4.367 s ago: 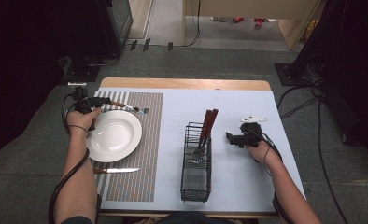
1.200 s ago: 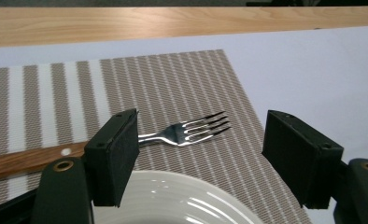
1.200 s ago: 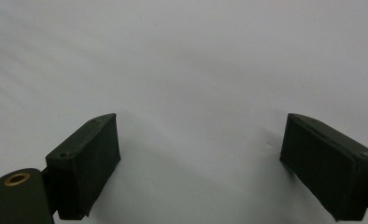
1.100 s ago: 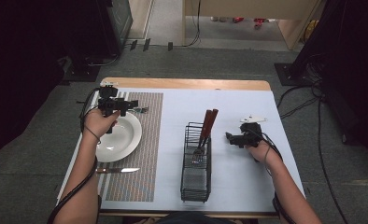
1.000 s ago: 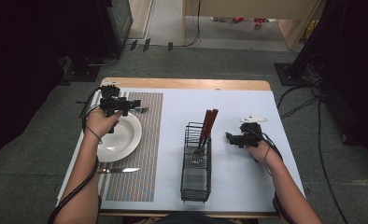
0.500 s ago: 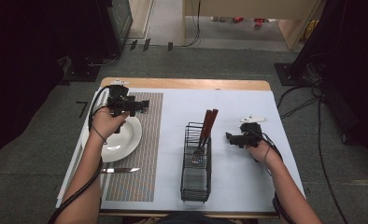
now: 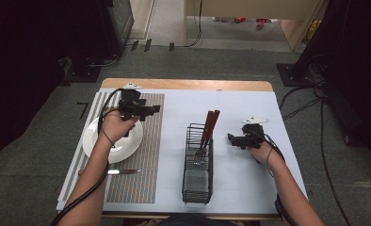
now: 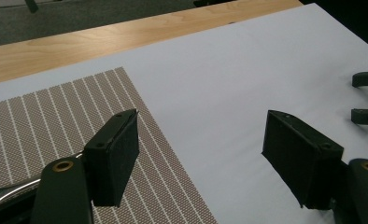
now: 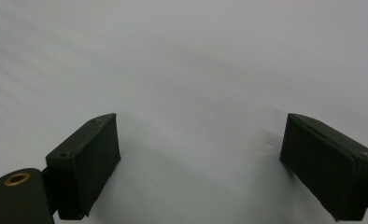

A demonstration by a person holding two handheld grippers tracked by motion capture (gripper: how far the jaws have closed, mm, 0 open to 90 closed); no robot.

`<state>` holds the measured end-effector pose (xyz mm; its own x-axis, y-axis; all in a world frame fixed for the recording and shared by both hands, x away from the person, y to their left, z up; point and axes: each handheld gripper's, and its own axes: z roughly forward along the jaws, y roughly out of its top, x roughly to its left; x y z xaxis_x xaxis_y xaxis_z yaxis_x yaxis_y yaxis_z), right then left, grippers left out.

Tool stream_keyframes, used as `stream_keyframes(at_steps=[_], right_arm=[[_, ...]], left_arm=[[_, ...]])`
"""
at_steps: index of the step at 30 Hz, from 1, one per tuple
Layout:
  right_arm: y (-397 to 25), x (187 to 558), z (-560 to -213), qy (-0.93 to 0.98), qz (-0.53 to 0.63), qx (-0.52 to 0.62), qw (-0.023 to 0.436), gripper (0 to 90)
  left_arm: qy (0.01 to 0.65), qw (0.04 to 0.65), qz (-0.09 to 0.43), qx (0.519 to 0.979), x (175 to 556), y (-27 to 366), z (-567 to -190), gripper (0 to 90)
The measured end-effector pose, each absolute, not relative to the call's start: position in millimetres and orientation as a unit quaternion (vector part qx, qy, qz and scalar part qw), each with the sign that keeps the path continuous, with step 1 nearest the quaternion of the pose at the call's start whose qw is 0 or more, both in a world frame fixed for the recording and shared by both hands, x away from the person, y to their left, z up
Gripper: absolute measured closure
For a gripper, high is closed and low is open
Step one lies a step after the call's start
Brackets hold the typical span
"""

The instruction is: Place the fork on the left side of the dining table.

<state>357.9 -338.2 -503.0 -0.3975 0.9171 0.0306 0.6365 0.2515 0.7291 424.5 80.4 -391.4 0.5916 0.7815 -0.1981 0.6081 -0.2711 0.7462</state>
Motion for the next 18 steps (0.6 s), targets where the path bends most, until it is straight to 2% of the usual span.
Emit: stream_keyframes(at_steps=[18], right_arm=[[-338, 358, -503, 0.763, 0.34, 0.509, 0.206, 11.2]], left_arm=[[0.393, 0.407, 0.106, 0.818, 412, 47, -412, 26.2]])
